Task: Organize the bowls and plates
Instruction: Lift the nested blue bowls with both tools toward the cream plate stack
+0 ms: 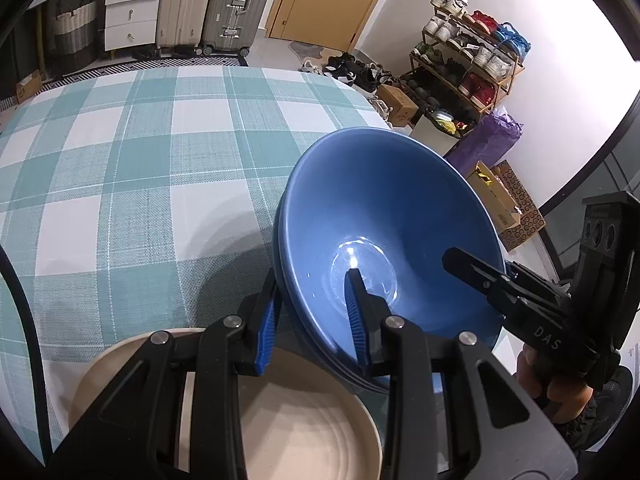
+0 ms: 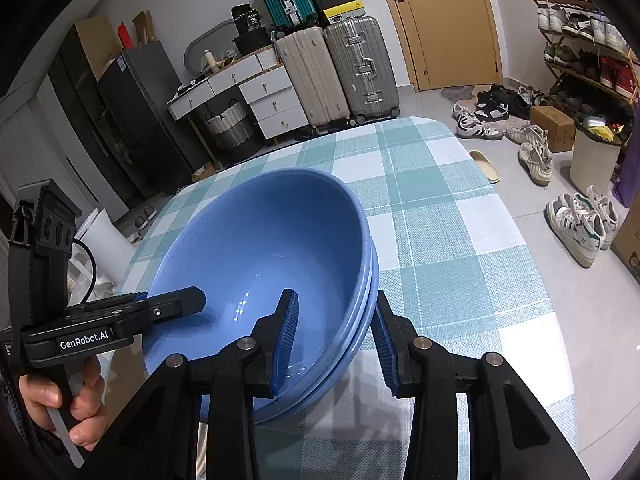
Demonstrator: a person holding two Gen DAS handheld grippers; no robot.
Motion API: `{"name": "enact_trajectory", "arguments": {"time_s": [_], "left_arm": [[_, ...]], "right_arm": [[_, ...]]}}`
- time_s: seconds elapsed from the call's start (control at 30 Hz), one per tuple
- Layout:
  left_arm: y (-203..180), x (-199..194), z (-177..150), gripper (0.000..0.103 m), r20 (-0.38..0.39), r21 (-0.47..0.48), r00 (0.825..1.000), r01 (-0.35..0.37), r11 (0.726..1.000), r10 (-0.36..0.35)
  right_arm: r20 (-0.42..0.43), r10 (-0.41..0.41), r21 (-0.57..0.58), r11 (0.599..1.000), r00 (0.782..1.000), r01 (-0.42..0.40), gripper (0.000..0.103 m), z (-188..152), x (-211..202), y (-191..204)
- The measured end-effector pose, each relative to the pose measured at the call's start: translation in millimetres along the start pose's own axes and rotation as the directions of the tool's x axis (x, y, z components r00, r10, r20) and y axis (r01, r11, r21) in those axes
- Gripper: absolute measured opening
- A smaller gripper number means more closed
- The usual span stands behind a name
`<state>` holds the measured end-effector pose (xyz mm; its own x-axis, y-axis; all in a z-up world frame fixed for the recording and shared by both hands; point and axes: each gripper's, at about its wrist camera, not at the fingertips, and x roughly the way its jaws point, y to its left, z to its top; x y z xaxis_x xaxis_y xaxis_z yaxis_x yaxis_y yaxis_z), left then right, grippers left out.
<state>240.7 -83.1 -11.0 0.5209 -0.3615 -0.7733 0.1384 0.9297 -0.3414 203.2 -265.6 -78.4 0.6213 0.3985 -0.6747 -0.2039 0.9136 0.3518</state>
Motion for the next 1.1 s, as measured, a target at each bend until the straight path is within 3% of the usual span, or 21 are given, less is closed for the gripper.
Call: {"name": "enact_trajectory", "arguments": {"time_s": [0.57,1.1], "left_arm": [[-7.2,-12.8,0.1,0.028,0.024,0.012,1.0,0.001,1.0,-0.002],[-28.4,-65.0,-5.6,0.028,0.098,0.04,0.995,0.007,0.999,-0.011]], "right_arm": [[0.021,-0.015,-0.012,1.0,1.0,0.015,0.038,-0.6,-13.5,2.2],[0.086,-0.019,-0.043,0.999,0.996,0.023,0.038,3.3,-55.6,19.7]]}}
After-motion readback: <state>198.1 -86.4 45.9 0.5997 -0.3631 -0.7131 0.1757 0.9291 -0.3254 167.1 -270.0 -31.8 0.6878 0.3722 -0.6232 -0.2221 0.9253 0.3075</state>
